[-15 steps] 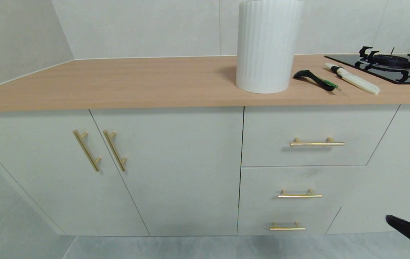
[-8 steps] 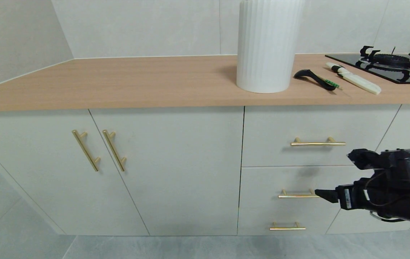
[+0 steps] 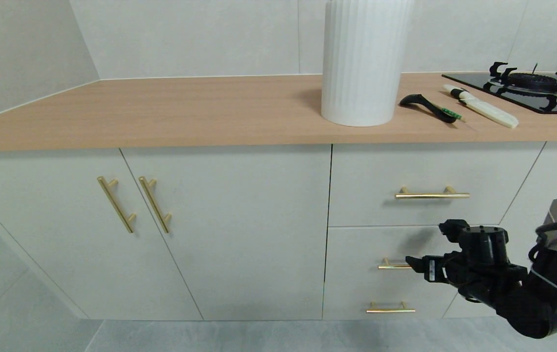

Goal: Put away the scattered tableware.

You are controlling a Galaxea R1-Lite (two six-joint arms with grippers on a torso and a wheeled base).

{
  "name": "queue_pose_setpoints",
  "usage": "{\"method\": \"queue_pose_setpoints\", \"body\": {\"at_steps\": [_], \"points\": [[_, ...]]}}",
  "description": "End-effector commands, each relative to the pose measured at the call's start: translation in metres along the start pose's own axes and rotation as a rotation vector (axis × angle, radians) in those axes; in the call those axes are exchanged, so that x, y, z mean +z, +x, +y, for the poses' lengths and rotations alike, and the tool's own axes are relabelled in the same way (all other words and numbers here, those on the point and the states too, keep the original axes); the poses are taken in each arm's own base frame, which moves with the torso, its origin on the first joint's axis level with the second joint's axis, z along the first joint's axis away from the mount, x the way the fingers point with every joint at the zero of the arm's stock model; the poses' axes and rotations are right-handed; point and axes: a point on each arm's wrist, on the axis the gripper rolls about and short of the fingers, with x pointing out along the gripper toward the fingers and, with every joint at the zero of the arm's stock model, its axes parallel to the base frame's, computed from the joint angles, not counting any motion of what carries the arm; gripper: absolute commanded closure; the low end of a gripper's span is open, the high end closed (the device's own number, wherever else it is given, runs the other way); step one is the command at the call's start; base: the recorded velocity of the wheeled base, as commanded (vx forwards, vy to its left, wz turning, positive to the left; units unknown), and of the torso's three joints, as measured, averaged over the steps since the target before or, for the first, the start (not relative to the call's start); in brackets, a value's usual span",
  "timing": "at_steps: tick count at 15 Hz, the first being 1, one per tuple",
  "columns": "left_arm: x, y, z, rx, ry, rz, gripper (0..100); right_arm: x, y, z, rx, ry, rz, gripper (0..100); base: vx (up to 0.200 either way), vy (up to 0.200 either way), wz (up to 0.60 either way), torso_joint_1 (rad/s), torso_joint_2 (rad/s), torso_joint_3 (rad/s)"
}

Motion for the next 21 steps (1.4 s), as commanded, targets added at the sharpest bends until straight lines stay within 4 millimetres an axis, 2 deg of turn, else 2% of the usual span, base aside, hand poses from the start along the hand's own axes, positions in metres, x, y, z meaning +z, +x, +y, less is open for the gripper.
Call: {"method": "queue_pose_setpoints", "body": {"at_steps": [1,12,18,21], "points": [[0.0,0.0,0.0,0.001,0.0,0.001,0,-0.02,0.013,0.0,-0.009,-0.01,0.048,0,0.0,0.0,0.0,0.0,0.0,0.0],[0.0,0.0,0.0,0.001,0.0,0.001,0,-0.021,0.027,0.006,-0.02,-0.001,-0.081,0,0.0,0.0,0.0,0.0,0.0,0.0],[0.0,0.0,0.0,0.001,0.0,0.001,0,-0.037,0.041,0.005,-0.023,-0.041,-0.082,0,0.0,0.0,0.0,0.0,0.0,0.0],[0.0,0.0,0.0,0.001,0.0,0.001,0,-0.04,0.041,0.004,-0.025,-0.046,-0.066,0,0.0,0.0,0.0,0.0,0.0,0.0]]}}
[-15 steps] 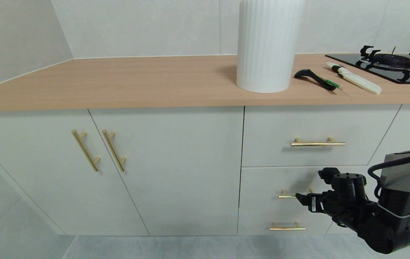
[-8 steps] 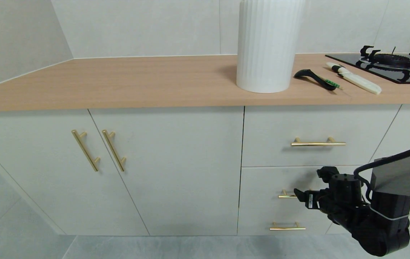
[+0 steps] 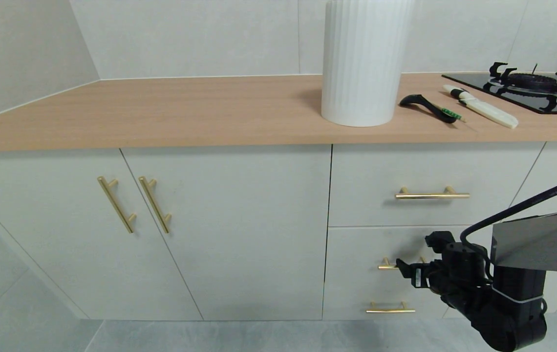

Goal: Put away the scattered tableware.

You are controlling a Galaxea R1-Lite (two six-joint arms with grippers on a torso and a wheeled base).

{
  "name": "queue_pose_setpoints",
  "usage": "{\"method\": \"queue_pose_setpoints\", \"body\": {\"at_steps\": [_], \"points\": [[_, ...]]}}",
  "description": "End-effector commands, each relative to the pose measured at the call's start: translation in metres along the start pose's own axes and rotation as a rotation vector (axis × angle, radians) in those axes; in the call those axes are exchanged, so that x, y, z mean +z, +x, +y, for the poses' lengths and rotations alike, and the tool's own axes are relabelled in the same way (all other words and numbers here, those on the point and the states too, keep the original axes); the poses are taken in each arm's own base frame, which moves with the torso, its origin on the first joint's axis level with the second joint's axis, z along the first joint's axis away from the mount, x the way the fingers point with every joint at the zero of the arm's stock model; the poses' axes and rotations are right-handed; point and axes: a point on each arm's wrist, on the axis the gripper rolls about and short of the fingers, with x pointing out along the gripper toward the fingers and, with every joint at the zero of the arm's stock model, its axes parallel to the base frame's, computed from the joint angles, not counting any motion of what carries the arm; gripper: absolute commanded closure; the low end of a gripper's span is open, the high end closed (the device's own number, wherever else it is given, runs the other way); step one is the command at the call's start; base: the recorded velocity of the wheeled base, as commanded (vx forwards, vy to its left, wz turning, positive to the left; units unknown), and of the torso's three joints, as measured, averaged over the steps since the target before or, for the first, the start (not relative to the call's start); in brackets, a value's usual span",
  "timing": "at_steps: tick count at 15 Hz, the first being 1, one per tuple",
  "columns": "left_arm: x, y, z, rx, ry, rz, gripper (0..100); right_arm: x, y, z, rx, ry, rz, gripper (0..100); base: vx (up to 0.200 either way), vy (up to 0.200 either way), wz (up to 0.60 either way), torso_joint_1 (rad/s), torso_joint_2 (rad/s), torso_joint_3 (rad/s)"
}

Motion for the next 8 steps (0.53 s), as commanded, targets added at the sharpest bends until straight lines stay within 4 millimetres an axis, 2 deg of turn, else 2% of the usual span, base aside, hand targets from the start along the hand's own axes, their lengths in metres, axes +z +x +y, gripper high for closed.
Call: {"method": "queue_pose_setpoints", "body": {"at_steps": [1,6,8], "points": [[0.0,0.0,0.0,0.001,0.0,0.001,0,-0.005,0.0,-0.001,-0.004,-0.008,0.024,0,0.0,0.0,0.0,0.0,0.0,0.0],[0.0,0.0,0.0,0.001,0.0,0.001,0,-0.006,-0.01,-0.003,-0.012,-0.034,0.106,0,0.0,0.0,0.0,0.0,0.0,0.0],[0.0,0.0,0.0,0.001,0.0,0.001,0,-0.007,-0.02,-0.004,-0.006,-0.06,0.155,0,0.0,0.0,0.0,0.0,0.0,0.0]]}}
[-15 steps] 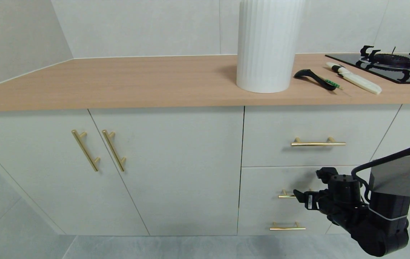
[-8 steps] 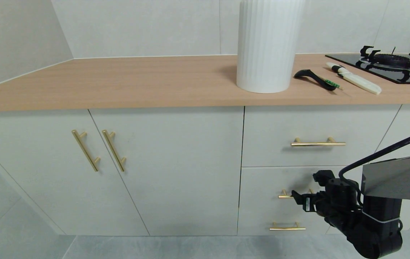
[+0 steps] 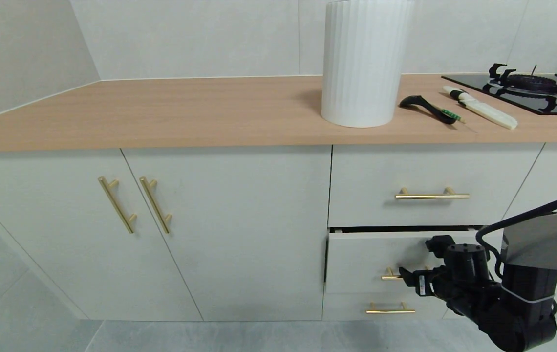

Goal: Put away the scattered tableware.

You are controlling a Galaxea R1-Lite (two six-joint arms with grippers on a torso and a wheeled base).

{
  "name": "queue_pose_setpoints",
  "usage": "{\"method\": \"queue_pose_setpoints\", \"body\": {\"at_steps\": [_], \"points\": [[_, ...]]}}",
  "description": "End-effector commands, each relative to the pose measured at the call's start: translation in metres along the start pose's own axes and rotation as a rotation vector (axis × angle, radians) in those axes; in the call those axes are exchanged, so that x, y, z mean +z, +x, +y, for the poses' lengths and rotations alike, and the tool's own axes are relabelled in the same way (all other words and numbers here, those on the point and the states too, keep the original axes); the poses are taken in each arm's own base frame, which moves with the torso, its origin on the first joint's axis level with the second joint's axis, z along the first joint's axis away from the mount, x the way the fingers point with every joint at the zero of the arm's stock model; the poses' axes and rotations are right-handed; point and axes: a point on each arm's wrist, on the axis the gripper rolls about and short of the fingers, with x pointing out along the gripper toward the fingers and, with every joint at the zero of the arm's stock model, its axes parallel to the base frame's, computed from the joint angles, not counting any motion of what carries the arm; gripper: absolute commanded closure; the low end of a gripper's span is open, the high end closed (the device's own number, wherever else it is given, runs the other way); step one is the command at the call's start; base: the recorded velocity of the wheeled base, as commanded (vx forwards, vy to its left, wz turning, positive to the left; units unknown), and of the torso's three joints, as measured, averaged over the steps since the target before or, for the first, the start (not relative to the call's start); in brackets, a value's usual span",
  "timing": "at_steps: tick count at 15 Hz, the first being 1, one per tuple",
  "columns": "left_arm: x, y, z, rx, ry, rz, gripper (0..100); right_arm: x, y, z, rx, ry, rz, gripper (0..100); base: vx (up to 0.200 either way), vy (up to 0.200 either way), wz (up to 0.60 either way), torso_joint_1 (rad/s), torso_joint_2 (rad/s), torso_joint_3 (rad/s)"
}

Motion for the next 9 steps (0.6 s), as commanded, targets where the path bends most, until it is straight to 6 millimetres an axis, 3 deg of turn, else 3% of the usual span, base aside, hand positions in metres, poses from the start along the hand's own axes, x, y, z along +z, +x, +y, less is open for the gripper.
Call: {"method": "queue_pose_setpoints", "body": {"at_steps": [1,6,7,9], "points": [[0.0,0.0,0.0,0.001,-0.001,0.001,0,0.009,-0.02,-0.002,0.016,-0.035,0.015,0,0.0,0.0,0.0,0.0,0.0,0.0],[0.0,0.0,0.0,0.001,-0.001,0.001,0,0.064,-0.12,-0.007,0.146,-0.088,0.175,0,0.0,0.0,0.0,0.0,0.0,0.0],[0.0,0.0,0.0,0.001,-0.001,0.001,0,0.08,-0.146,-0.009,0.198,-0.084,0.172,0,0.0,0.0,0.0,0.0,0.0,0.0],[0.0,0.0,0.0,0.001,-0.001,0.001,0,0.096,-0.177,-0.013,0.216,-0.079,0.108,0,0.0,0.0,0.0,0.0,0.0,0.0]]}}
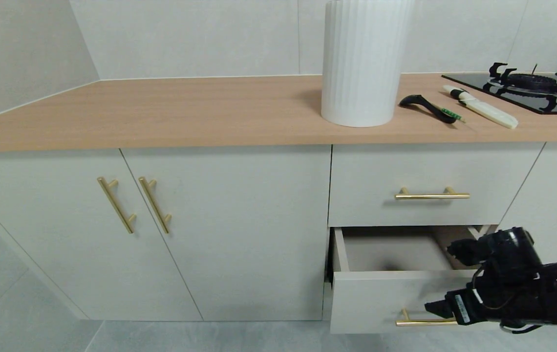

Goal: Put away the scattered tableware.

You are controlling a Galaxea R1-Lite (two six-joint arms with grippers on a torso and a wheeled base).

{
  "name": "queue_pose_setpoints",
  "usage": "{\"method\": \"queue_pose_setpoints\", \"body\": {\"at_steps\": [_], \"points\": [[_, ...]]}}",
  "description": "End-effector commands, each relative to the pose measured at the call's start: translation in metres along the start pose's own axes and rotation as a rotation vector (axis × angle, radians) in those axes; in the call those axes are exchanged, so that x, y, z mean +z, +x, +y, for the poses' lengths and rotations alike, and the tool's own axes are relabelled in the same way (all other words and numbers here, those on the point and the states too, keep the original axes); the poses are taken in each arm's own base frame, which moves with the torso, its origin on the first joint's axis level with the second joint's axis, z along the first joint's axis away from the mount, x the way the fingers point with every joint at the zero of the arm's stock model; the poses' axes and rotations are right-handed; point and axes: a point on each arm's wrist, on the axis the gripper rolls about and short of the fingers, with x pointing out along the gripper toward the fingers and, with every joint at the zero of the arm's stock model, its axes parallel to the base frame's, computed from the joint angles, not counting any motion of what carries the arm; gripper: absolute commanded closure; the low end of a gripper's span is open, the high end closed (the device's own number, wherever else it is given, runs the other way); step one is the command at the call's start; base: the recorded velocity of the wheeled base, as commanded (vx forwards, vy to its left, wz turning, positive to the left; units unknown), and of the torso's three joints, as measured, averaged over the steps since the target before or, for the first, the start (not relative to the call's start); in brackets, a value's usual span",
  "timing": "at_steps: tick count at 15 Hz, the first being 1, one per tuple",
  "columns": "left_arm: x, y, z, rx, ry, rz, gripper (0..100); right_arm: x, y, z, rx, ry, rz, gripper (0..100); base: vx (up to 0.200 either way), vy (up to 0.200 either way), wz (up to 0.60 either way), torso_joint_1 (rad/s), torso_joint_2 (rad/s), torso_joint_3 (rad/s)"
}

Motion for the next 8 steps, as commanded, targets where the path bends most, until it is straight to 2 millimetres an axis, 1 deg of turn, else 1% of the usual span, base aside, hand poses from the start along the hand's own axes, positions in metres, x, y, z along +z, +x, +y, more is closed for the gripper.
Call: {"method": "queue_pose_setpoints", "body": {"at_steps": [1,2,3,4,5,6,8], "points": [[0.0,0.0,0.0,0.001,0.0,0.001,0,0.027,-0.09,0.003,0.055,-0.013,-0.257,0,0.0,0.0,0.0,0.0,0.0,0.0],[0.0,0.0,0.0,0.001,0.0,0.001,0,0.029,-0.1,0.004,0.058,-0.018,-0.287,0,0.0,0.0,0.0,0.0,0.0,0.0],[0.0,0.0,0.0,0.001,0.0,0.001,0,0.03,-0.104,0.005,0.057,-0.021,-0.307,0,0.0,0.0,0.0,0.0,0.0,0.0],[0.0,0.0,0.0,0.001,0.0,0.001,0,0.03,-0.103,0.006,0.059,-0.022,-0.307,0,0.0,0.0,0.0,0.0,0.0,0.0],[0.0,0.0,0.0,0.001,0.0,0.001,0,0.03,-0.099,0.006,0.062,-0.021,-0.298,0,0.0,0.0,0.0,0.0,0.0,0.0],[0.0,0.0,0.0,0.001,0.0,0.001,0,0.03,-0.085,0.006,0.059,-0.02,-0.253,0,0.0,0.0,0.0,0.0,0.0,0.0],[0.0,0.0,0.0,0.001,0.0,0.001,0,0.032,-0.066,0.006,0.048,-0.014,-0.243,0,0.0,0.0,0.0,0.0,0.0,0.0]]}}
